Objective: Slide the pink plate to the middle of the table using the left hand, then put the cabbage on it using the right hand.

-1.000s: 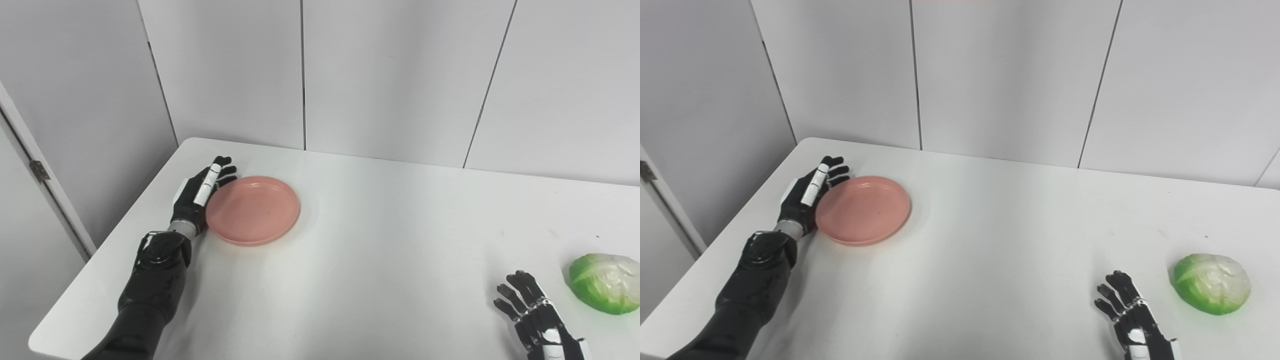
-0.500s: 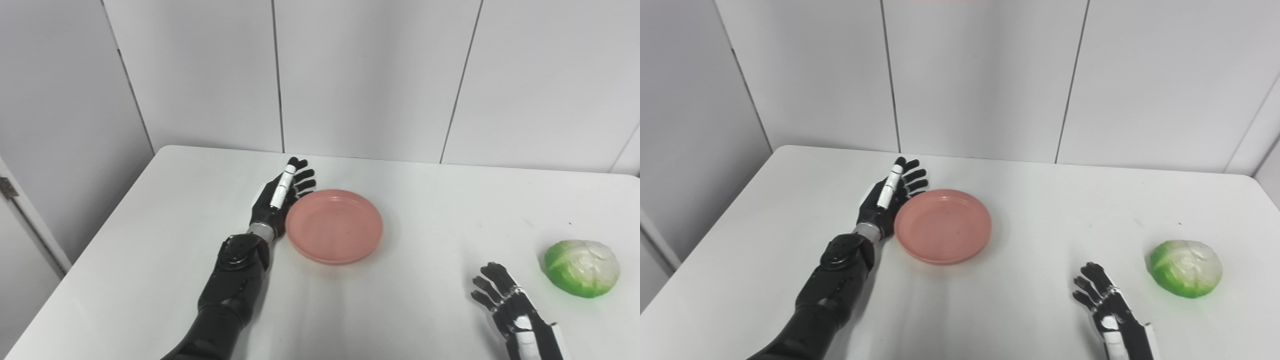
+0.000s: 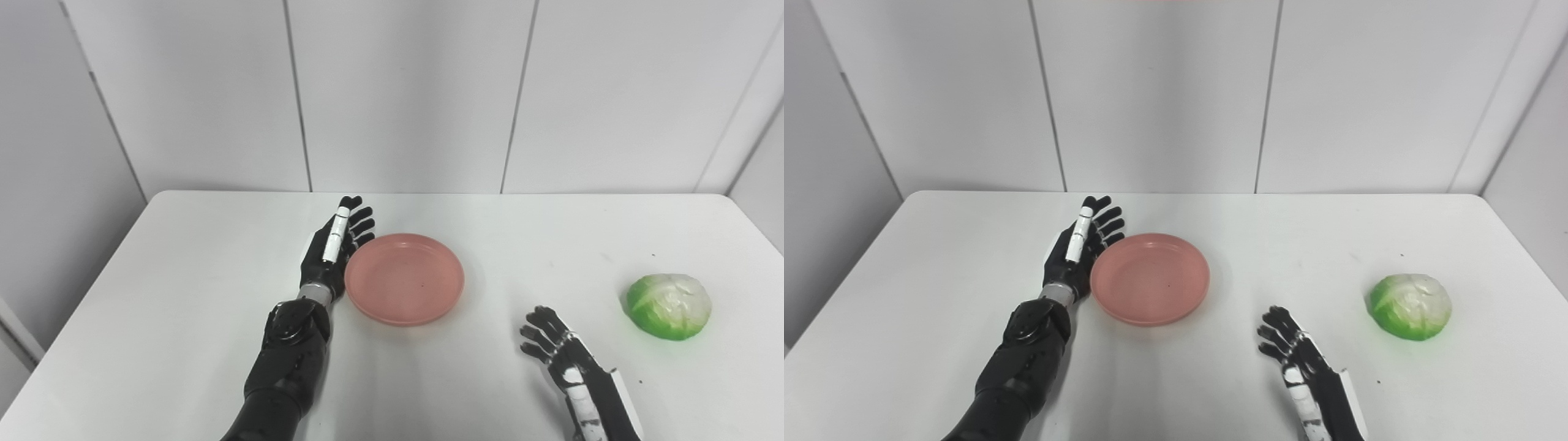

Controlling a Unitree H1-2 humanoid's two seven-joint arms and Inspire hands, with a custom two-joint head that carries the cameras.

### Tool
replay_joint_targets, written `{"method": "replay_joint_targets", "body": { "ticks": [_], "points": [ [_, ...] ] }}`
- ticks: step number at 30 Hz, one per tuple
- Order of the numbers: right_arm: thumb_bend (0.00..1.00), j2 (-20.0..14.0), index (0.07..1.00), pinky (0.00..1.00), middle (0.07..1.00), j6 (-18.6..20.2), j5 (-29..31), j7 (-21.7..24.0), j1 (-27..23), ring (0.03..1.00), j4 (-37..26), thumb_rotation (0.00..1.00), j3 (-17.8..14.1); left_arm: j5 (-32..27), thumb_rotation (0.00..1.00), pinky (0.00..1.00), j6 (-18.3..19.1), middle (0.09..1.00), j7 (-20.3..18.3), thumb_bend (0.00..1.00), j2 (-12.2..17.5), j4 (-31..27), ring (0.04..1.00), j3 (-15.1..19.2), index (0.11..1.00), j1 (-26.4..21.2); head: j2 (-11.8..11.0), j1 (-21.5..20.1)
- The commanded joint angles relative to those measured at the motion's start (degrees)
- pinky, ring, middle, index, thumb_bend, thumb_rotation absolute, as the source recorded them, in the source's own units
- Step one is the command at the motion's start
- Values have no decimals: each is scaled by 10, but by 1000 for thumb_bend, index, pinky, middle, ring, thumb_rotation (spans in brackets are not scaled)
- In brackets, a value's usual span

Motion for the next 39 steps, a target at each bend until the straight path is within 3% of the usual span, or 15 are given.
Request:
{"method": "replay_joint_targets", "body": {
  "ticks": [1, 8, 11, 13, 15, 16, 19, 23, 26, 29, 35, 39],
  "points": [
    [872, 31, 858, 816, 869, -2, -3, -7, 36, 839, -15, 903, 8, 7, 810, 802, 27, 827, 2, 692, -10, 35, 827, -4, 820, 37, -1, -4],
    [849, 32, 866, 824, 878, -13, -21, -26, 31, 847, -4, 891, 16, 13, 806, 784, 8, 834, -1, 708, -11, 54, 827, -3, 828, 38, -10, -22],
    [861, 33, 878, 814, 881, -13, -60, -50, 31, 842, -24, 934, 11, 7, 816, 788, 8, 825, -6, 717, -5, 62, 821, 5, 822, 35, -14, -29],
    [862, 28, 887, 798, 875, 20, -86, -61, 27, 842, -69, 941, 4, 4, 813, 781, 10, 827, -11, 720, 1, 67, 817, 10, 830, 32, -18, -39],
    [862, 11, 906, 785, 885, 91, -98, -61, 12, 847, -140, 920, -12, 4, 812, 786, 9, 831, -18, 718, 9, 76, 822, 13, 836, 27, -21, -51],
    [919, 1, 918, 751, 891, 124, -100, -58, 2, 846, -169, 863, -21, 4, 828, 793, 6, 839, -22, 709, 12, 84, 831, 13, 843, 24, -25, -63],
    [979, -39, 939, 701, 898, 204, -120, -42, -43, 841, -241, 827, -54, 7, 842, 790, -6, 839, -28, 701, 17, 105, 830, 14, 843, 17, -31, -77],
    [1000, -150, 950, 663, 903, 295, -168, 13, -136, 837, -298, 778, -102, 2, 832, 797, -19, 827, -33, 694, 14, 128, 824, 21, 838, 13, -44, -99],
    [1000, -224, 941, 642, 917, 350, -197, 51, -184, 841, -307, 706, -116, 2, 833, 810, -31, 833, -42, 687, 12, 143, 833, 23, 847, 10, -49, -104],
    [1000, -310, 944, 650, 917, 383, -255, 152, -244, 842, -287, 700, -135, 2, 815, 804, -36, 830, -47, 696, 10, 155, 832, 27, 849, 7, -50, -106],
    [1000, -375, 936, 761, 962, 385, -370, 311, -322, 929, -213, 618, -141, 8, 809, 806, -44, 824, -52, 709, 13, 169, 828, 27, 847, 2, -54, -108],
    [1000, -411, 938, 755, 962, 385, -440, 403, -388, 938, -127, 509, -106, 7, 805, 814, -46, 822, -57, 698, 18, 168, 823, 28, 845, 3, -55, -110]
  ]
}}
